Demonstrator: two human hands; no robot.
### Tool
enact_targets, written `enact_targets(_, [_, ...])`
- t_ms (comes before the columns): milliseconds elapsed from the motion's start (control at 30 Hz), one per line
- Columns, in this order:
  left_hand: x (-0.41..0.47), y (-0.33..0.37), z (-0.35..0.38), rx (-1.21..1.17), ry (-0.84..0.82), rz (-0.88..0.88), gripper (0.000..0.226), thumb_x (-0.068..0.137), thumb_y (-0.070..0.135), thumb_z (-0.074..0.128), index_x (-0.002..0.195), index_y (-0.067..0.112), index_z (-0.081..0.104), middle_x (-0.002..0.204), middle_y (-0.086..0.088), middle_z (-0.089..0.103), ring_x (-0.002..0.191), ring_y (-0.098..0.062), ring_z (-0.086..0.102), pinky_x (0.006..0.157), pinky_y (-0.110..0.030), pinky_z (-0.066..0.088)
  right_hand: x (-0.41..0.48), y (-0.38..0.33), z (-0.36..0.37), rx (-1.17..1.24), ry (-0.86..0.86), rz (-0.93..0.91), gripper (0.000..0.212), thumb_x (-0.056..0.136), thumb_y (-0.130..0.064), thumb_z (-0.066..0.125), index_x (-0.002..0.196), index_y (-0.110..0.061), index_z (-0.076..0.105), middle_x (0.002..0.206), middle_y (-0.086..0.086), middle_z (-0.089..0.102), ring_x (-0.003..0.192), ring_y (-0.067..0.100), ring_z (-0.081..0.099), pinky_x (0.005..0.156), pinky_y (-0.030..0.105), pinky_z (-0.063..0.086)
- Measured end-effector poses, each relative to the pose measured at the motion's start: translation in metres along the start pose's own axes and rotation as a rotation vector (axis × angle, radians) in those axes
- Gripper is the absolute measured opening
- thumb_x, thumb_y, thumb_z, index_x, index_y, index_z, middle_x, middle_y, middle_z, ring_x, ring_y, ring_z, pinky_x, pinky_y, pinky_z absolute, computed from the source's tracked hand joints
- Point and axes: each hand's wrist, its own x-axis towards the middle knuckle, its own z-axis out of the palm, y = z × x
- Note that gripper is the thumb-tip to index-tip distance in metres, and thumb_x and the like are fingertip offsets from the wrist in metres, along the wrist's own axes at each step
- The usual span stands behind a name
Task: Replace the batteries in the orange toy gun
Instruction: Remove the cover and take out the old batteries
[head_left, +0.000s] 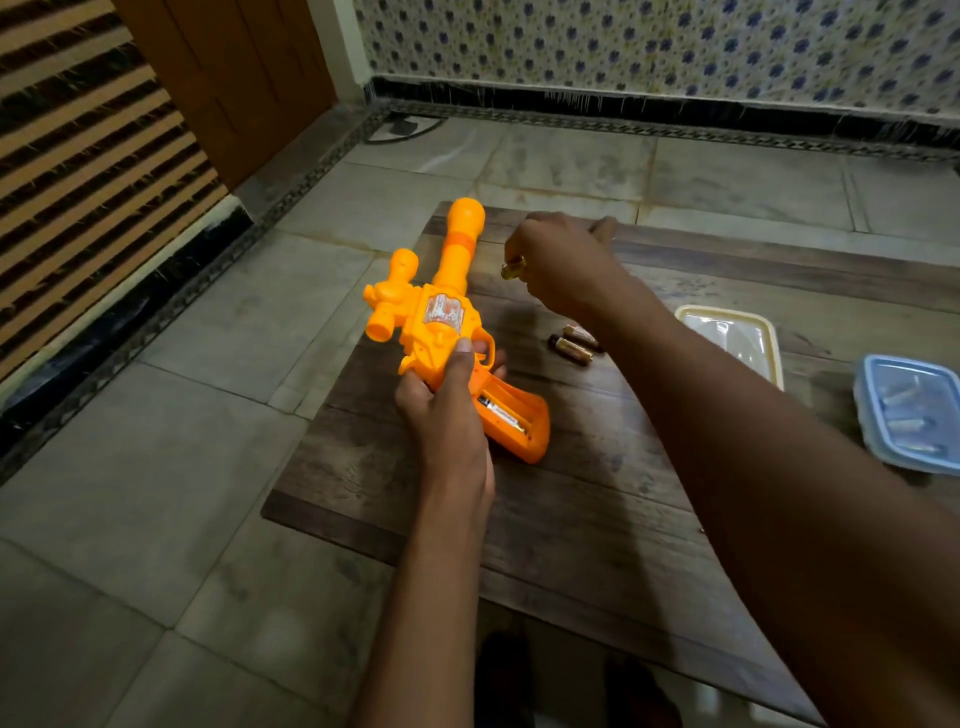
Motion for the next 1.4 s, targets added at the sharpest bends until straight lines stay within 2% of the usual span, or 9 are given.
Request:
enact_targets(167, [0.002,-0.003,0.0,-0.025,0.005,-0.018,0.021,0.099,0.01,0.065,0.118,0.018,0.063,0.115,-0.015,0.075,0.096,-0.03,0.077,0.088,-0.045,0.062,0.028,0.014,0.016,-0.024,-0.059,-0.071,0.017,0.092,-0.014,0.071,0.109,-0.018,0.069,0.12,0.007,0.061,0.121,0.029,0.054,0.106,0.058,0.03])
enact_targets(433, [0.0,-0.004,0.003,-0.017,0.002,-0.008,0.025,0.099,0.012,0.065,0.124,0.015,0.061,0.114,-0.014,0.075,0.095,-0.028,0.078,0.088,-0.045,0.062,0.032,0.025,0.024,0.06,-0.108,-0.124,0.025,0.092,-0.007,0.07,0.115,-0.016,0.073,0.124,0.01,0.064,0.123,0.03,0.055,0.106,0.054,0.042])
enact_targets(733, [0.0,-0.002,0.001,0.002,0.023,0.0,0.024,0.099,0.017,0.066,0.123,0.017,0.063,0.113,-0.014,0.075,0.091,-0.032,0.078,0.08,-0.048,0.064,0.014,0.029,0.022,0.12,-0.065,-0.089,0.051,0.091,-0.004,0.069,0.139,-0.017,0.06,0.14,0.01,0.06,0.132,0.031,0.052,0.108,0.049,0.043])
enact_targets(933, [-0.003,0.0,0.002,0.063,0.049,0.1,0.037,0.095,0.018,0.071,0.131,0.013,0.065,0.121,-0.007,0.074,0.109,-0.027,0.073,0.1,-0.057,0.055,-0.048,-0.002,0.004,0.419,0.213,-0.016,0.014,0.091,-0.007,0.065,0.097,-0.005,0.077,0.098,0.013,0.076,0.093,0.028,0.07,0.083,0.04,0.054])
enact_targets(1000, [-0.005,0.002,0.003,0.058,0.032,0.131,0.035,0.095,0.019,0.071,0.13,0.013,0.066,0.118,-0.009,0.075,0.104,-0.026,0.074,0.097,-0.057,0.056,-0.08,-0.014,0.008,0.517,0.267,0.09,0.016,0.092,-0.01,0.063,0.085,-0.002,0.075,0.083,0.014,0.074,0.08,0.029,0.069,0.077,0.04,0.052])
enact_targets(1133, [-0.01,0.001,0.008,0.014,-0.065,0.163,0.046,0.091,0.032,0.067,0.132,0.013,0.065,0.114,-0.016,0.075,0.099,-0.035,0.074,0.091,-0.054,0.058,-0.143,-0.031,0.021,0.811,0.228,0.26,0.031,0.102,-0.026,0.057,0.073,-0.02,0.065,0.059,-0.008,0.058,0.057,0.002,0.053,0.054,0.017,0.036])
enact_targets(1233, [-0.017,0.0,0.012,0.116,-0.134,0.299,0.042,0.097,0.029,0.063,0.136,0.015,0.063,0.112,-0.01,0.076,0.102,-0.031,0.072,0.092,-0.047,0.058,-0.152,-0.037,0.035,1.142,0.206,0.368,0.045,0.1,-0.042,0.051,0.076,-0.007,0.068,0.059,0.0,0.058,0.057,0.005,0.05,0.059,0.032,0.041])
enact_targets(1300, [-0.019,-0.002,0.017,0.25,-0.163,0.395,0.046,0.099,0.025,0.066,0.143,0.015,0.059,0.105,0.002,0.076,0.095,-0.016,0.07,0.088,-0.034,0.058,-0.152,-0.043,0.038,1.307,0.169,0.429,0.052,0.095,-0.049,0.049,0.08,-0.004,0.069,0.063,0.0,0.062,0.063,0.014,0.056,0.063,0.039,0.045])
enact_targets(1400, [-0.021,-0.007,0.02,0.502,-0.145,0.525,0.067,0.093,0.04,0.071,0.153,0.025,0.047,0.097,0.023,0.069,0.094,-0.002,0.065,0.085,-0.023,0.054,-0.156,-0.049,0.034,1.59,0.056,0.539,0.04,0.101,-0.035,0.049,0.093,-0.008,0.078,0.087,0.012,0.078,0.085,0.032,0.075,0.078,0.048,0.059])
